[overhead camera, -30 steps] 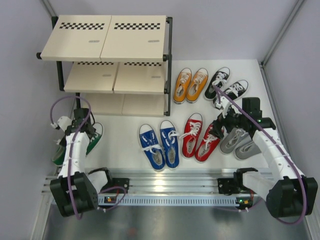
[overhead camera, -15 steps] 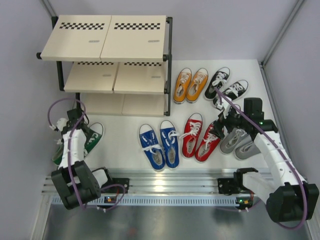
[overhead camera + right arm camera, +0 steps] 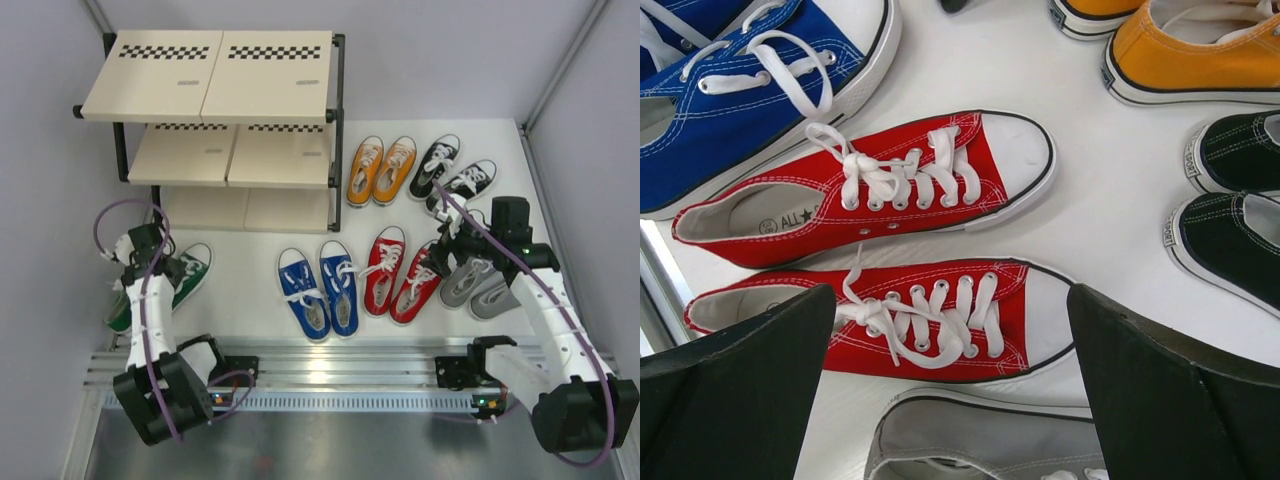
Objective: Place and organize the shoes onto the shoe shelf
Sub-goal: Adjust the shoe at the center of the board.
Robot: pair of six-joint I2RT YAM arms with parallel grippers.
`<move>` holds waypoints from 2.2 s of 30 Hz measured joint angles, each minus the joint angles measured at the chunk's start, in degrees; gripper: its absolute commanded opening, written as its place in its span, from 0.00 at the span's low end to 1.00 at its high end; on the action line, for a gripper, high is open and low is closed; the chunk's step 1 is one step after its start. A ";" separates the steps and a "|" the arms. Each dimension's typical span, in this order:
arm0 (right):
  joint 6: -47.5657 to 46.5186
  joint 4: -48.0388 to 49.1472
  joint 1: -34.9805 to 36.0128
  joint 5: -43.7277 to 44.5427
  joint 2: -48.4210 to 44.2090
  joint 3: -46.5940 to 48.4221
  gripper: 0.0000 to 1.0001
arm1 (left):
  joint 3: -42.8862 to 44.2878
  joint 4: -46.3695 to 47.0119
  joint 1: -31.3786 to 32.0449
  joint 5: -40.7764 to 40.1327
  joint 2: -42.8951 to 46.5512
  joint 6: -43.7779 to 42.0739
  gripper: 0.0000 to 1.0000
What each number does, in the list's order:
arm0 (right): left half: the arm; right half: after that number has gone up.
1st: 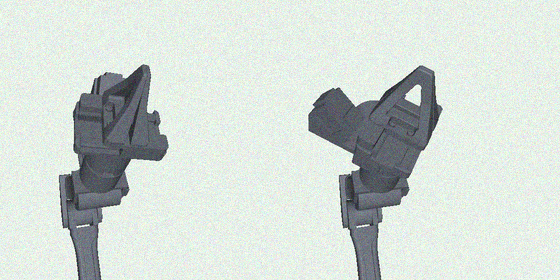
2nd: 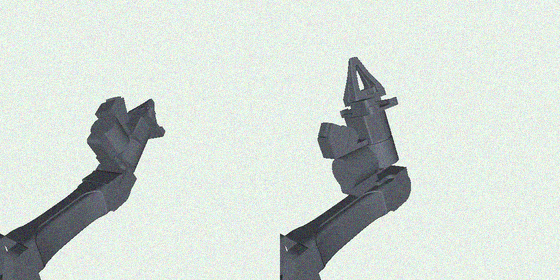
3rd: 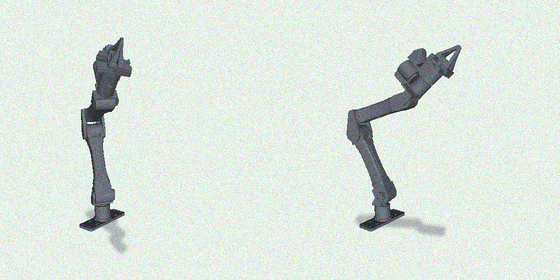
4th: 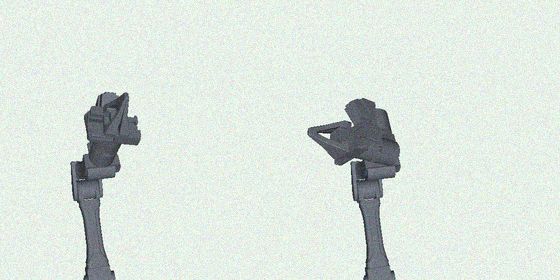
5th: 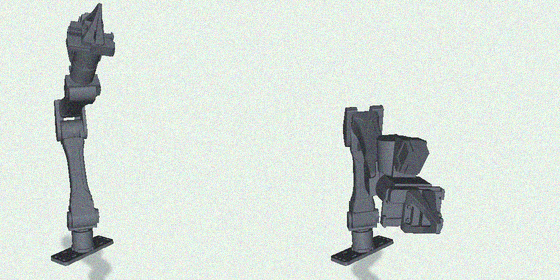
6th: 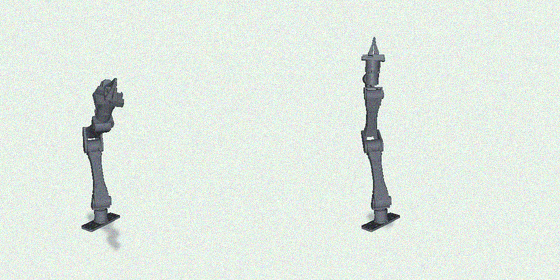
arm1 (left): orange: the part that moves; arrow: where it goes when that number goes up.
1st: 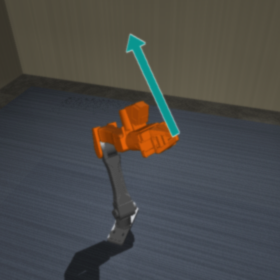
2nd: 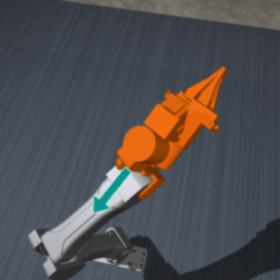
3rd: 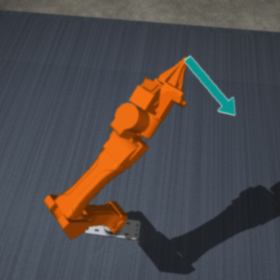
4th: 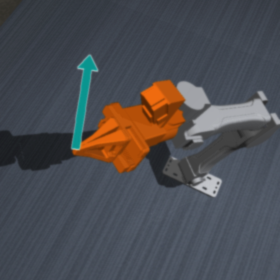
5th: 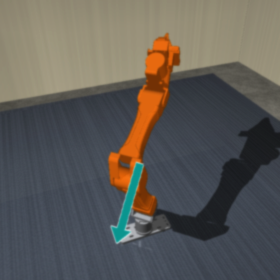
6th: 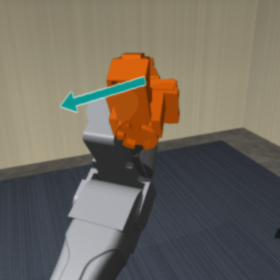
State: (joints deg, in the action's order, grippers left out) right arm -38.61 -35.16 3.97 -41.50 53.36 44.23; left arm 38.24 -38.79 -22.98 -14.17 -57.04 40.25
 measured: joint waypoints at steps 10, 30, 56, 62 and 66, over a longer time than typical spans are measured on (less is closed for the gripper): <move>-0.35 -0.04 -0.09 -0.68 -0.07 -0.02 0.99 | -2.29 0.26 0.04 22.38 8.90 0.28 0.00; -0.85 -0.28 -0.09 -1.62 -0.37 -0.72 0.99 | -3.69 12.09 0.63 43.63 10.54 9.44 0.00; -1.95 -1.38 -0.09 -3.10 -0.33 -0.72 0.99 | -9.42 14.69 0.48 38.36 8.15 0.57 0.37; -2.38 -1.70 -0.09 -3.67 -0.31 -0.72 1.00 | -5.20 9.77 0.66 35.85 7.72 -5.29 0.66; -2.43 -1.90 -0.09 -4.09 -0.31 -0.72 0.99 | -0.42 6.64 0.63 33.42 7.39 -8.94 0.76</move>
State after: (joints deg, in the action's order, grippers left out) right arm -41.04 -37.06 3.88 -45.58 53.06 43.51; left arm 37.82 -32.14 -22.35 19.25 -49.65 31.31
